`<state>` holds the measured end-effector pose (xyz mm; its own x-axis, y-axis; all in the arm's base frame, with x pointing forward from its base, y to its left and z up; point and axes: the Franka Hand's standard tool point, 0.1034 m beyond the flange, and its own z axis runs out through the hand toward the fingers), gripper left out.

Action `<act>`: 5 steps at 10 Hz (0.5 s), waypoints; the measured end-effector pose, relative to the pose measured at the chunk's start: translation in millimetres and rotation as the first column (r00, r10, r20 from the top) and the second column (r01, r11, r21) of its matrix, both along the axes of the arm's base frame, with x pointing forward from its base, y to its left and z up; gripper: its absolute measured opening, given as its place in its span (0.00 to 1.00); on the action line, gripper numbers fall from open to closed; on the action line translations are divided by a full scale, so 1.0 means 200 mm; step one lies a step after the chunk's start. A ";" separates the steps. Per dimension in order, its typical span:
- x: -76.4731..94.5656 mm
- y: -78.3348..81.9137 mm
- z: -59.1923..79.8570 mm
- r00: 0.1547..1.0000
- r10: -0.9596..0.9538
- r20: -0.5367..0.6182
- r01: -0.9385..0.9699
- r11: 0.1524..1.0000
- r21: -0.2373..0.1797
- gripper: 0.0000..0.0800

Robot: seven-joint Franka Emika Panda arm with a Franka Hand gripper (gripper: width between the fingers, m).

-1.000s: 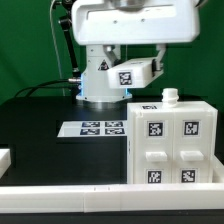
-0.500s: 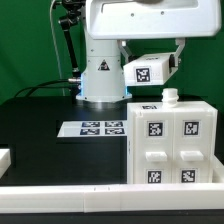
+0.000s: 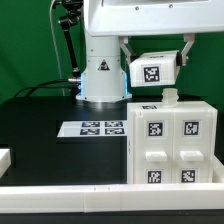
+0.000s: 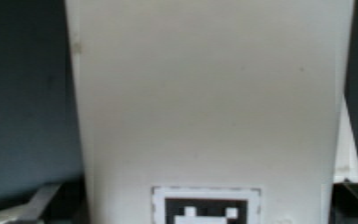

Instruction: Assemble cabinet

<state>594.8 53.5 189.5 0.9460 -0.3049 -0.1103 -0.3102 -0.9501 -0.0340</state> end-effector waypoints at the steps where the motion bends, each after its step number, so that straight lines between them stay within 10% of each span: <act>1: 0.07 0.01 -0.01 1.000 0.007 0.013 -0.007 1.000 -0.007 0.70; 5: 0.08 0.01 -0.02 1.000 0.016 0.016 -0.016 1.000 -0.012 0.70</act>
Offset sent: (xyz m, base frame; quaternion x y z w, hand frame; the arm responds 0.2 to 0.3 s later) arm 0.0000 0.0000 0.0000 0.0000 0.0000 0.0000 1.0000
